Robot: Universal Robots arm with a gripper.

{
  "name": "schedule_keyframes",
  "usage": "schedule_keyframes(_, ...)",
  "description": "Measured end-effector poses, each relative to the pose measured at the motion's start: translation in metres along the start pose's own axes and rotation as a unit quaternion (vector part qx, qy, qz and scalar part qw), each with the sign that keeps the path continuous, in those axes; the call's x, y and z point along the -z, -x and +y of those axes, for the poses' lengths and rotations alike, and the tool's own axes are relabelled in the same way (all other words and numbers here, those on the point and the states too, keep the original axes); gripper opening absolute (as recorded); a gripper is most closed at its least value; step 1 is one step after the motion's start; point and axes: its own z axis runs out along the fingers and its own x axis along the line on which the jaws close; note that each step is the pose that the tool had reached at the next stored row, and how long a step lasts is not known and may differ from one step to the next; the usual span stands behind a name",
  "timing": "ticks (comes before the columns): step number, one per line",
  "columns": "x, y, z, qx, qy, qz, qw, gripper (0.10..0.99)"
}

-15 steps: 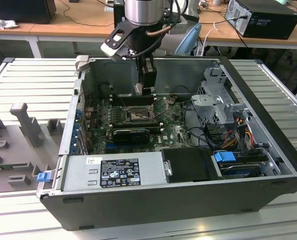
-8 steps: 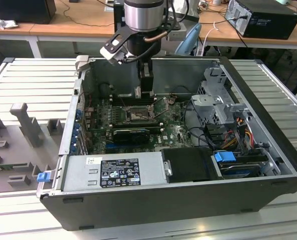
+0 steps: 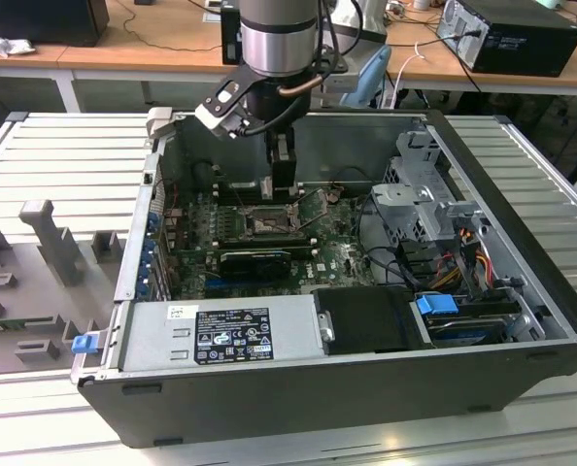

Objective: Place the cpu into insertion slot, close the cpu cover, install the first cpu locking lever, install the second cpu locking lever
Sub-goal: 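Place the cpu into insertion slot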

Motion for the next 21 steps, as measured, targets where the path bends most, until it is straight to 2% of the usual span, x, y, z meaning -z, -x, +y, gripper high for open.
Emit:
schedule_keyframes(5, -0.0143, 0.0003, -0.0008, 0.000, -0.0007, 0.0001, 1.0000, 0.529)
schedule_keyframes(9, -0.0190, 0.0005, -0.0012, 0.000, -0.0007, 0.0004, 1.0000, 0.529)
schedule_keyframes(14, -0.0311, 0.0008, -0.0024, 0.000, -0.0006, 0.0004, 1.0000, 0.529)
schedule_keyframes(19, -0.0486, -0.0071, -0.0041, -0.007, -0.0005, 0.0000, 1.0000, 0.529)
schedule_keyframes(21, -0.0516, -0.0092, -0.0045, -0.007, -0.0006, -0.0002, 1.0000, 0.529)
